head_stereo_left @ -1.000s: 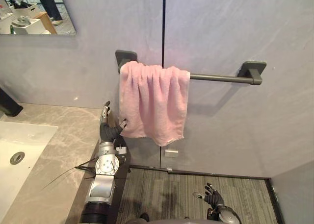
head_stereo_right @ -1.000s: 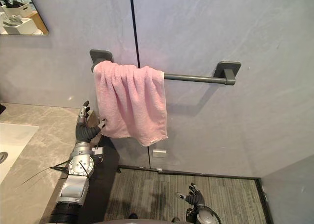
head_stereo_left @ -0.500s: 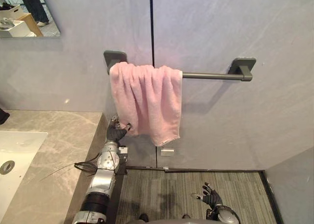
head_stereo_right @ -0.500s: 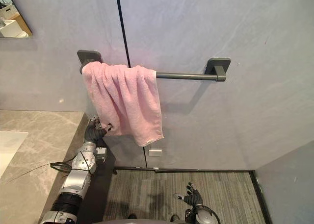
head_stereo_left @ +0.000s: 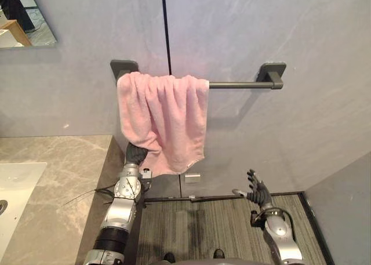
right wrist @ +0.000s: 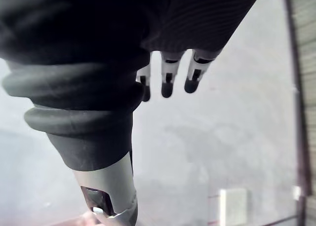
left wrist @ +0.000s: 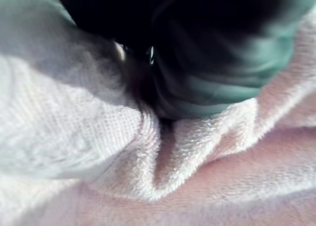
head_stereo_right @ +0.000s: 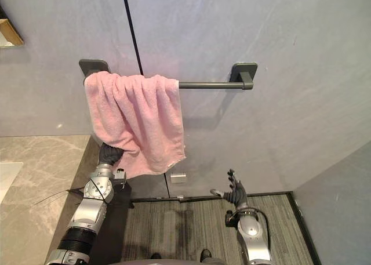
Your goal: Organize washtable
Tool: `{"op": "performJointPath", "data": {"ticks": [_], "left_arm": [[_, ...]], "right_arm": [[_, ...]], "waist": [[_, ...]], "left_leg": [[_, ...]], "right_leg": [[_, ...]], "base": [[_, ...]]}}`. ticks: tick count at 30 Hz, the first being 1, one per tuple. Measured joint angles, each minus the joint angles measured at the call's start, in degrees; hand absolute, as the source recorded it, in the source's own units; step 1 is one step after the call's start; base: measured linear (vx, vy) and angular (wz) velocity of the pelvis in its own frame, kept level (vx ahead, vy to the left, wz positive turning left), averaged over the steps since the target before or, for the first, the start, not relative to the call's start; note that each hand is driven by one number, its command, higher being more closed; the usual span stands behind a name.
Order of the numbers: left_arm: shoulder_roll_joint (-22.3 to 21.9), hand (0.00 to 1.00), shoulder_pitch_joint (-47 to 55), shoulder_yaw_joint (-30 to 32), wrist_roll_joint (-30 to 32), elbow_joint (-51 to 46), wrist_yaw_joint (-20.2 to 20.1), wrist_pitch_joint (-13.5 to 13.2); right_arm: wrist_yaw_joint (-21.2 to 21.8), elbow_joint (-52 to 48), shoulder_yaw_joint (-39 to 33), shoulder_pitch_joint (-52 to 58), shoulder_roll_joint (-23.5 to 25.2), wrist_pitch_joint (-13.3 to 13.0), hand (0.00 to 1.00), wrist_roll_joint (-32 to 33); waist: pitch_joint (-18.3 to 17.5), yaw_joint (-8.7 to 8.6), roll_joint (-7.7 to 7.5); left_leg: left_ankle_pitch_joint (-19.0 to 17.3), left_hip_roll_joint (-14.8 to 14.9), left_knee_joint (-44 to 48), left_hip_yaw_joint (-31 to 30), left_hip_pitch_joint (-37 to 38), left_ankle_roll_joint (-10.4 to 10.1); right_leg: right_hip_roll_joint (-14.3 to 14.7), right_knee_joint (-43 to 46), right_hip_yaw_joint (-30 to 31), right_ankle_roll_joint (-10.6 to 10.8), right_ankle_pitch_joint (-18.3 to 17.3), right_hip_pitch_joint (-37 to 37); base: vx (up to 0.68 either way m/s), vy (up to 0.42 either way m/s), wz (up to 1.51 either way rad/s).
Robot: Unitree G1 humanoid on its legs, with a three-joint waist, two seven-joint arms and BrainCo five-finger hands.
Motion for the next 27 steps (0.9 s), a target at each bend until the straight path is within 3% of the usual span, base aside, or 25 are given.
{"op": "performJointPath", "data": {"ticks": [9,17,22,27], "left_arm": [[-0.1,1.00,0.0,-2.9,-1.3,-3.7,-1.2,-1.1],[-2.2,1.00,-0.1,-5.3,-4.0,-5.8,-1.3,-1.6],[-2.8,1.00,-0.1,-7.2,-4.7,-5.8,-1.3,-2.1],[-3.6,1.00,0.0,-8.5,-5.7,-5.9,-1.3,-2.2]], "right_arm": [[2.0,-7.6,5.7,-7.2,-3.8,-0.7,0.00,-0.3],[2.6,-7.4,11.4,-14.5,-4.2,-1.7,0.00,1.6],[2.1,-6.2,13.0,-16.9,-4.0,-1.7,0.00,2.0],[1.3,-1.7,13.6,-20.7,-2.9,-1.6,0.00,4.7]], "waist": [[0.0,0.05,0.12],[0.0,1.46,0.97],[-0.3,1.64,1.85],[-0.3,2.86,1.88]], "left_leg": [[0.2,0.0,0.1,-0.1,-0.1,0.3],[0.2,0.0,0.8,-2.2,-0.7,0.4],[0.4,0.0,0.8,-3.8,-1.0,0.6],[0.6,-0.1,0.8,-4.2,-1.3,0.8]], "right_leg": [[0.0,0.0,0.3,0.0,0.0,0.2],[-0.1,0.1,-1.2,0.0,0.0,0.8],[-0.3,0.2,-2.7,0.1,-0.2,1.1],[-0.4,0.2,-3.1,0.1,-0.2,1.1]], "base": [[-0.01,-0.003,-0.02],[-0.03,-0.021,0.09],[-0.04,-0.022,0.16],[-0.02,-0.013,0.05]]}}
